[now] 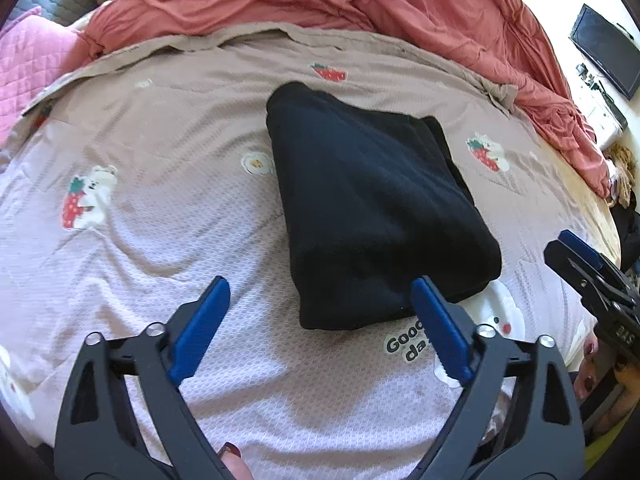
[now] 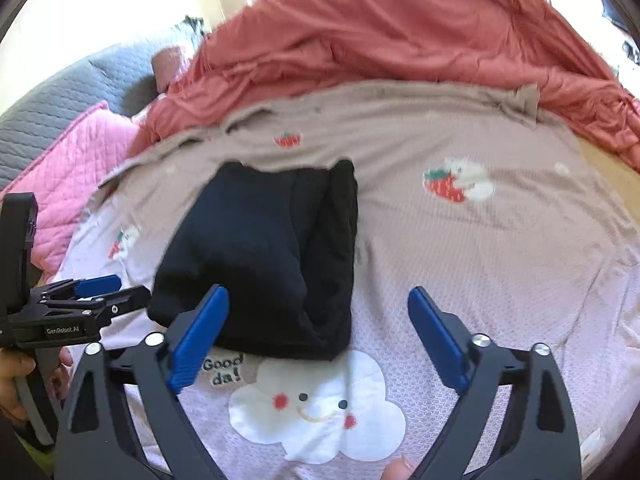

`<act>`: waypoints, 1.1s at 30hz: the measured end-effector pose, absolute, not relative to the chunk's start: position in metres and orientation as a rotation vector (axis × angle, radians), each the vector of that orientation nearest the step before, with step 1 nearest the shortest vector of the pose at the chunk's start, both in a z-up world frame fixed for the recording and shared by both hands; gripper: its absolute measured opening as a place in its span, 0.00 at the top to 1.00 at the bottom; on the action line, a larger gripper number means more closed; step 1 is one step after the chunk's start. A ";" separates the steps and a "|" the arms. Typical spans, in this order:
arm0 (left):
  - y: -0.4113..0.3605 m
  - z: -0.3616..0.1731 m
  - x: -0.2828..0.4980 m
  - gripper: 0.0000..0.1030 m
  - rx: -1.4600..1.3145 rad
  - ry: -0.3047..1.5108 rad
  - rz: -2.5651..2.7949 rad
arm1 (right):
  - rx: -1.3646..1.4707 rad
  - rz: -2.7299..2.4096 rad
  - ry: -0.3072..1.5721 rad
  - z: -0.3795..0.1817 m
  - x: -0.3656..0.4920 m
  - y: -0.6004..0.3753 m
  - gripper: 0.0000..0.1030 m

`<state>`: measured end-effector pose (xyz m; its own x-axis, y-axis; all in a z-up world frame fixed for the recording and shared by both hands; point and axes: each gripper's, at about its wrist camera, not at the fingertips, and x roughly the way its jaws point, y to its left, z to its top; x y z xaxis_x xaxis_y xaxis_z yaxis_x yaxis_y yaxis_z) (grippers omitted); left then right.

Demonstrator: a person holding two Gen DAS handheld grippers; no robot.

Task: Fold small clothes

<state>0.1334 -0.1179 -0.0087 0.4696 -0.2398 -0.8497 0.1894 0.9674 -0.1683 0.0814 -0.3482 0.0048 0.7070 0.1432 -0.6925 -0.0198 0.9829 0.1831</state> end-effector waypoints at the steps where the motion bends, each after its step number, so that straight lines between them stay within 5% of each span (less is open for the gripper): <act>1: -0.117 -0.006 0.132 0.16 -0.052 1.045 -0.262 | 0.165 0.090 0.765 0.008 0.079 -0.348 0.06; 3: -0.116 0.000 0.128 0.09 -0.044 1.028 -0.250 | 0.161 0.077 0.722 0.014 0.072 -0.346 0.06; 13: -0.095 0.021 0.103 0.09 -0.047 0.969 -0.184 | 0.139 0.027 0.663 0.032 0.036 -0.327 0.05; 33: -0.067 0.008 0.038 0.09 -0.061 0.993 -0.187 | 0.067 -0.023 0.866 0.008 -0.009 -0.296 0.05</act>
